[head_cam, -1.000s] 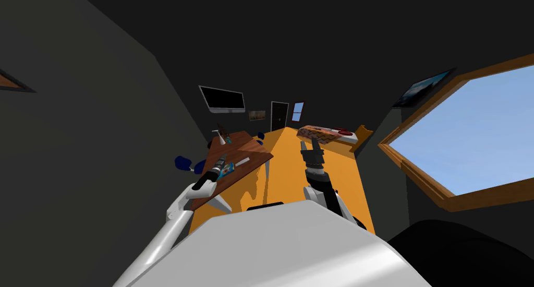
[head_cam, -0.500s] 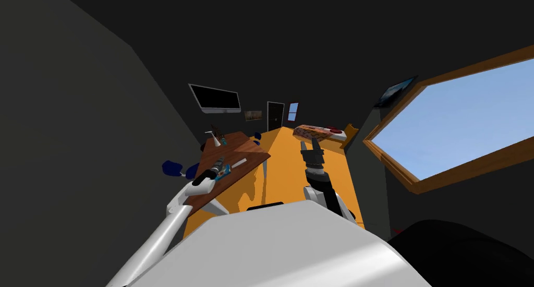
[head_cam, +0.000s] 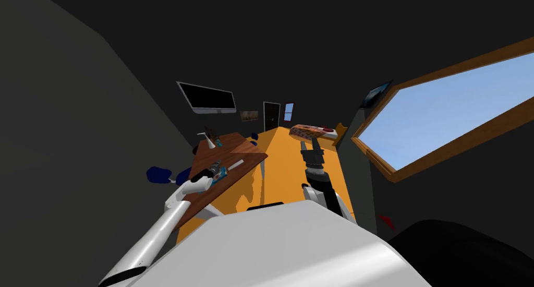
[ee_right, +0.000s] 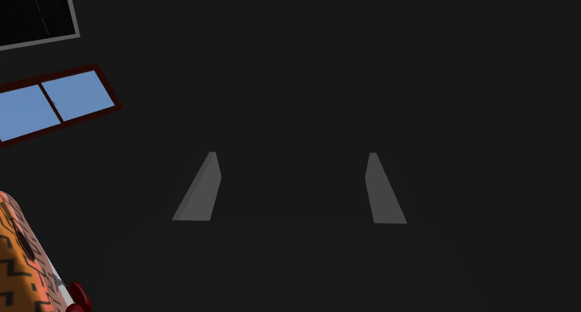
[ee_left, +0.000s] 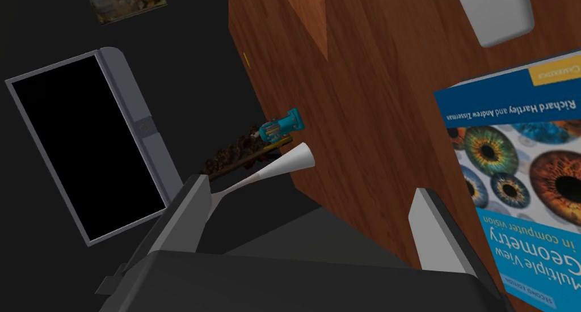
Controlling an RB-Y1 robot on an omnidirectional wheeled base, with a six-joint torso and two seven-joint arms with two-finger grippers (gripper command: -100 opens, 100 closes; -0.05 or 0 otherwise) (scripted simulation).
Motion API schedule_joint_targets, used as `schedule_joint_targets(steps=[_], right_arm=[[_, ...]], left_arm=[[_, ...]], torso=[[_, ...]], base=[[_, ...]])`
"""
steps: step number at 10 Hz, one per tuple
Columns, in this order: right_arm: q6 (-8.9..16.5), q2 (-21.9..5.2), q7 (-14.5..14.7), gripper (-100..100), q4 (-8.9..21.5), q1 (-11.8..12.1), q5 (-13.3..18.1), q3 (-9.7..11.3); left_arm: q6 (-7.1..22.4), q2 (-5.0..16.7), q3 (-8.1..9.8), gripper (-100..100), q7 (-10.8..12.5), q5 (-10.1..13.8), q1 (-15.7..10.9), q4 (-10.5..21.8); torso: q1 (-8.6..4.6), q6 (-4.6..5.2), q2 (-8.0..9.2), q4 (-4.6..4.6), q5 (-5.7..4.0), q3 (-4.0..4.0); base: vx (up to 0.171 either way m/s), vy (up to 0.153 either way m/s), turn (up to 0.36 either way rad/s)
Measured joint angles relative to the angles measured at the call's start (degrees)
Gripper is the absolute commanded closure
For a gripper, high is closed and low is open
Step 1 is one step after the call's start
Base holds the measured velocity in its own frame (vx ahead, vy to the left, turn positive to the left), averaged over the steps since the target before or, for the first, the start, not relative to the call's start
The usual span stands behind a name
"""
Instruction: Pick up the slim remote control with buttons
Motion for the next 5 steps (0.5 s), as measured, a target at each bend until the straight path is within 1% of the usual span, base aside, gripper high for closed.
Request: schedule_joint_targets(steps=[2,3,4,5], right_arm=[[0.0,0.0,0.0,0,0.0,0.0,0.0,0.0],[0.0,0.0,0.0,0,0.0,0.0,0.0,0.0],[0.0,0.0,0.0,0,0.0,0.0,0.0,0.0],[0.0,0.0,0.0,0,0.0,0.0,0.0,0.0]], left_arm=[[3.4,1.1,0.42,-100,1.3,1.8,-1.6,3.2],[4.9,1.2,0.51,-100,1.9,2.3,-2.2,4.9],[5.5,1.3,0.49,-100,2.0,2.4,-2.6,6.4],[7.5,1.5,0.99,-100,2.9,2.9,-2.9,6.8]], torso=[[0.01,0.0,-0.02,0.0,0.0,-0.01],[0.02,-0.05,-0.02,-0.01,0.01,-0.02],[0.01,-0.08,0.0,-0.01,0.01,-0.01],[-0.02,0.0,-0.03,-0.01,0.0,-0.01]], base=[[0.012,0.005,-0.173],[0.007,0.004,0.021],[0.016,-0.003,-0.219],[0.015,0.008,-0.132]])
